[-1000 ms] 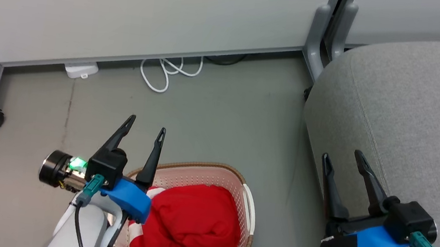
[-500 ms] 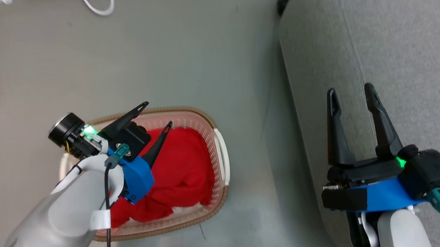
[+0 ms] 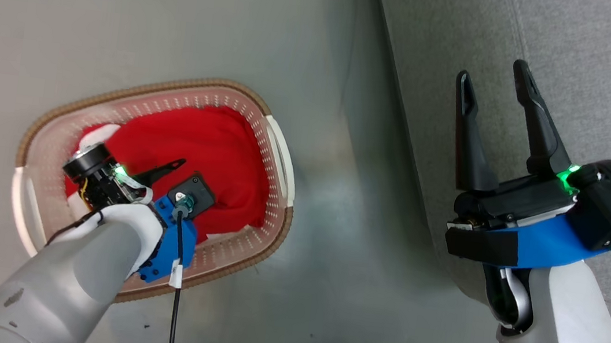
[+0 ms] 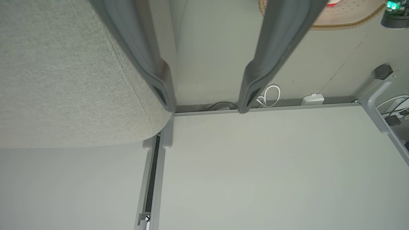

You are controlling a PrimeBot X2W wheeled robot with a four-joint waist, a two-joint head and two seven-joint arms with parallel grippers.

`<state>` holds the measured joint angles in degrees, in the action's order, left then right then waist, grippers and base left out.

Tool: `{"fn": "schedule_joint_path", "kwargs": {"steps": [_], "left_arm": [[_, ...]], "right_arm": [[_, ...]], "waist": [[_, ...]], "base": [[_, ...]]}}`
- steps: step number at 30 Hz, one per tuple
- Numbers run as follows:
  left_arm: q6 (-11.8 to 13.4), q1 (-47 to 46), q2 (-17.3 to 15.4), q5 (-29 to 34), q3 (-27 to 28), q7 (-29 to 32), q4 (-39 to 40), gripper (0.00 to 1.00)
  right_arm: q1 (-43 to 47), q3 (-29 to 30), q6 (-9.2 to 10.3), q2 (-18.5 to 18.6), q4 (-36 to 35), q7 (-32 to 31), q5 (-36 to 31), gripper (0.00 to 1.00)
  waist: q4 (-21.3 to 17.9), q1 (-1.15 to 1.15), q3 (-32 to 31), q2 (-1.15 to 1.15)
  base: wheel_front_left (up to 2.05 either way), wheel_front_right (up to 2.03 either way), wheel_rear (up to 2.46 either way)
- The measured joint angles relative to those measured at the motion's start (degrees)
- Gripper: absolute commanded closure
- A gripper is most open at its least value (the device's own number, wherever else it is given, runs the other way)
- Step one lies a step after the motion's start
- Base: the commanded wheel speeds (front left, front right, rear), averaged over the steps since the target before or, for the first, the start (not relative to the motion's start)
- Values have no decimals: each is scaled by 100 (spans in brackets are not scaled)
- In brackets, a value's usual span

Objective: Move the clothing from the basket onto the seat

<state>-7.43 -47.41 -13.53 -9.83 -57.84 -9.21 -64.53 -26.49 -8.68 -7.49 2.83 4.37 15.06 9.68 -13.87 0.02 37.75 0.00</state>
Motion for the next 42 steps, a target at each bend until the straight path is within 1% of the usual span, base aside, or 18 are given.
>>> {"fn": "schedule_joint_path", "kwargs": {"steps": [3, 6, 10, 17, 22, 27, 28, 29, 36, 42], "left_arm": [[0, -178, -71, -233, -497, 172, -103, 0], [0, -303, -149, -521, -948, 482, -188, 0], [0, -448, -302, -864, -1349, 787, -157, 0], [0, -831, -532, -917, -1527, 1093, -212, 0], [0, -943, -572, -831, -1547, 1163, -281, 0], [0, -943, -566, -706, -1551, 1182, -304, 0], [0, -943, -564, -695, -1551, 1191, -308, 53], [0, -943, -563, -661, -1550, 1181, -300, 100], [0, -922, -525, -630, -1552, 1053, -249, 100], [0, -911, -330, -772, -1552, 614, -178, 100]], "right_arm": [[-74, -18, 0, 0, -62, 0, 4, 0], [-162, -20, 0, 0, -120, 0, 7, 0], [-247, -41, 0, 0, -209, 1, 22, 0], [-382, -19, 0, 0, -402, 1, 73, 0], [-399, -7, 0, 0, -492, 1, 155, 0], [-415, -12, 0, 0, -541, 1, 204, 0], [-415, -10, 0, 0, -542, 1, 208, 0], [-418, -10, 0, 0, -542, 1, 208, 0], [-475, -5, 0, 0, -541, 0, 227, 0], [-474, 62, 0, 0, -466, 1, 138, 0]], "waist": [[-61, 0, 215, 0], [-109, 0, 427, 0], [-173, 0, 699, 0], [-273, 0, 1178, 0], [-348, 0, 1459, 0], [-420, -1, 1593, 0], [-427, -1, 1606, 0], [-431, -1, 1614, 0], [-415, -1, 1544, 0], [-310, -1, 1293, 0]], "base": [[0, 0, 0], [0, 0, 0], [0, 0, 0], [0, 0, 0], [0, 0, 0], [0, 0, 0], [0, 0, 0], [0, 0, 0], [0, 0, 0], [0, 0, 0]]}}
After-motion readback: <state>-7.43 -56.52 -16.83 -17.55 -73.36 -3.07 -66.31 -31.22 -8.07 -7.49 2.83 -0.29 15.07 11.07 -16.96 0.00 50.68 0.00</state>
